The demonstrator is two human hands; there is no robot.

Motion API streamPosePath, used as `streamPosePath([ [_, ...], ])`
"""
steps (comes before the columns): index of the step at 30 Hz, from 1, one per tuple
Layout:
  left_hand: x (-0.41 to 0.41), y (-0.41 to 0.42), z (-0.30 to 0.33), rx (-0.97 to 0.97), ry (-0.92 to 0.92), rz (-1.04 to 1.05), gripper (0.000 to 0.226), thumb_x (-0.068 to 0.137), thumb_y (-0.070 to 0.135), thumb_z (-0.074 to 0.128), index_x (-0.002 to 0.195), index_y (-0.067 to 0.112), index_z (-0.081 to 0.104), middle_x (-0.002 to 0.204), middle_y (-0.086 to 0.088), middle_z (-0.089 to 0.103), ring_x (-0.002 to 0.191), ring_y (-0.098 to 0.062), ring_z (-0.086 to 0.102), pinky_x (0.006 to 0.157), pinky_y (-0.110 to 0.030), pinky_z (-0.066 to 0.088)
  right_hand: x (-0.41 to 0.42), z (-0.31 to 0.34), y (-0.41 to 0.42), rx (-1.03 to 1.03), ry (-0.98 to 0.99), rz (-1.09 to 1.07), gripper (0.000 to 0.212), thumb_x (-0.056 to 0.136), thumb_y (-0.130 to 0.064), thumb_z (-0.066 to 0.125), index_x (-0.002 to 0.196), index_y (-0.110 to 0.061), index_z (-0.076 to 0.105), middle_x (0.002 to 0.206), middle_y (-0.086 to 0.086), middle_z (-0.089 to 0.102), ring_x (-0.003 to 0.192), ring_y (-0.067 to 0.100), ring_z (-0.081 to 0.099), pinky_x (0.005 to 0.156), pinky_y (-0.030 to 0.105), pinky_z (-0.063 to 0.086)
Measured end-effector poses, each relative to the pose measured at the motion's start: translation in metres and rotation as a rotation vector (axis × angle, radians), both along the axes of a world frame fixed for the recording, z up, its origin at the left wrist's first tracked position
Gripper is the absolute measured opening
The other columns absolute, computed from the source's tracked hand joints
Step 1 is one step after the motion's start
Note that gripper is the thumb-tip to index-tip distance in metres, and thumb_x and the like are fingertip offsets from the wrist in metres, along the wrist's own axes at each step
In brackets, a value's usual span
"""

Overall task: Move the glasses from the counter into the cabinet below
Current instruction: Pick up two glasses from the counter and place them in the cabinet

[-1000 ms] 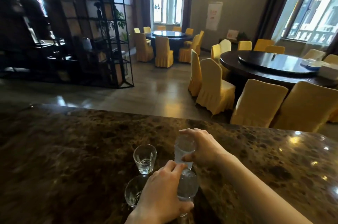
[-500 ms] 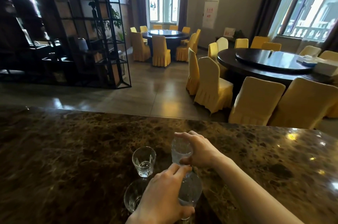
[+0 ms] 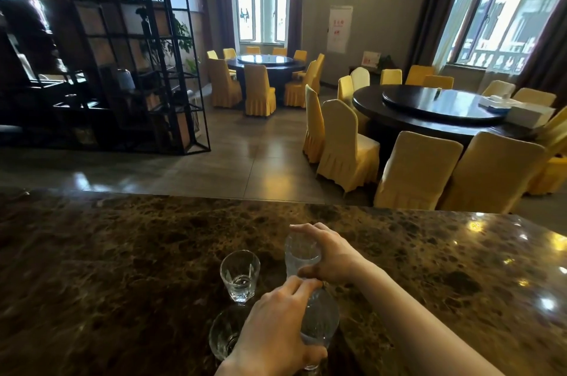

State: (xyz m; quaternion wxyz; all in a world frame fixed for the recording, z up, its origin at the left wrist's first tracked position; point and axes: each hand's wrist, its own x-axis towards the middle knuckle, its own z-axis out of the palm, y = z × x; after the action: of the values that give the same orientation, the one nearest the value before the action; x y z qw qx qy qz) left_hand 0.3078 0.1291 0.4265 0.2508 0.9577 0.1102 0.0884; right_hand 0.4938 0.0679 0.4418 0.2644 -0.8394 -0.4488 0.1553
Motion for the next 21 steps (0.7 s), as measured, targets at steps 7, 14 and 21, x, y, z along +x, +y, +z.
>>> streamPosePath([
  [7, 0.000, -0.001, -0.003, 0.020, -0.016, -0.007, 0.095, 0.067, 0.056, 0.081, 0.144, 0.046, 0.027, 0.143, 0.026, 0.038, 0.130, -0.007, 0.045, 0.112, -0.032, 0.035, -0.006, 0.005, -0.006, 0.005, 0.023, -0.017, 0.090, 0.076, -0.034, 0.088, 0.151, -0.044, 0.039, 0.138, -0.009, 0.046, 0.133, 0.015, 0.046, 0.103, 0.033, 0.052],
  [14, -0.001, -0.002, 0.000, 0.000, -0.028, -0.030, 0.092, 0.068, 0.057, 0.077, 0.144, 0.044, 0.026, 0.138, 0.023, 0.041, 0.126, -0.008, 0.047, 0.107, -0.032, 0.042, -0.020, 0.013, -0.033, 0.048, 0.047, -0.118, 0.077, 0.085, -0.055, 0.074, 0.152, -0.043, 0.038, 0.141, -0.008, 0.048, 0.129, 0.017, 0.052, 0.103, 0.041, 0.055],
  [21, -0.019, 0.000, 0.010, 0.010, -0.040, -0.050, 0.102, 0.072, 0.068, 0.071, 0.148, 0.055, 0.005, 0.157, 0.020, 0.019, 0.142, -0.011, 0.027, 0.116, -0.040, 0.031, -0.053, 0.033, -0.066, 0.121, -0.066, -0.298, 0.056, 0.092, -0.055, 0.065, 0.142, -0.032, 0.054, 0.134, -0.007, 0.058, 0.109, 0.009, 0.064, 0.090, 0.036, 0.060],
])
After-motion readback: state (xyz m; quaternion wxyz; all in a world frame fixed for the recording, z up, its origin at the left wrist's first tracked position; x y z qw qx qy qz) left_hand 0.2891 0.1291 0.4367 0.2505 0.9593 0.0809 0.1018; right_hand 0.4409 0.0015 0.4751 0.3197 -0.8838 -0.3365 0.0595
